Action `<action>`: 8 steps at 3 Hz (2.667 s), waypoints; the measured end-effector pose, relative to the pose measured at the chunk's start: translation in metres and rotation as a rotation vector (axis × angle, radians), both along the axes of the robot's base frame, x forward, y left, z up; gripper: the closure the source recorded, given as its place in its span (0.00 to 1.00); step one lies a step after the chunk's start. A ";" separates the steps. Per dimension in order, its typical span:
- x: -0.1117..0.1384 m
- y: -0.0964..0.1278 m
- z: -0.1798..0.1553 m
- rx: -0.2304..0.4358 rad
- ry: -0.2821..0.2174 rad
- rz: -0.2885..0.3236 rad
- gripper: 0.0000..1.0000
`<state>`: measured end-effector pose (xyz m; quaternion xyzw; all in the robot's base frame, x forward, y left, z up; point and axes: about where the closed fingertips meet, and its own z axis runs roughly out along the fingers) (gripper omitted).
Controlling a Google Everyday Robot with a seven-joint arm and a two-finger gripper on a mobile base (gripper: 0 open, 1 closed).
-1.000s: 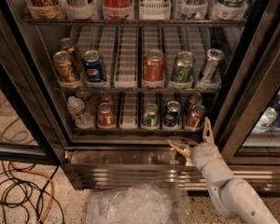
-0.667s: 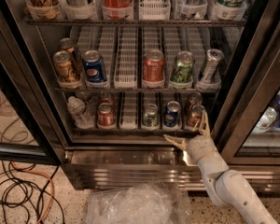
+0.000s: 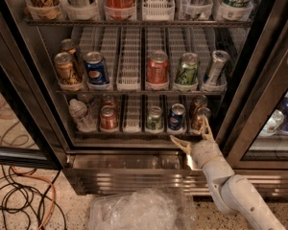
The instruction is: Pick pepsi can from bottom shelf of fridge
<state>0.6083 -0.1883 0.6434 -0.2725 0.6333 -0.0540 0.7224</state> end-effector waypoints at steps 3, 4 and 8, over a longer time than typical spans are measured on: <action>0.021 0.049 -0.023 0.043 0.042 0.088 0.13; 0.024 0.047 -0.025 0.046 0.047 0.075 0.06; 0.089 0.058 -0.025 -0.014 -0.021 0.090 0.16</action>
Offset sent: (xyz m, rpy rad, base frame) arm 0.0359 0.0746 -0.0354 0.0608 0.0569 0.1311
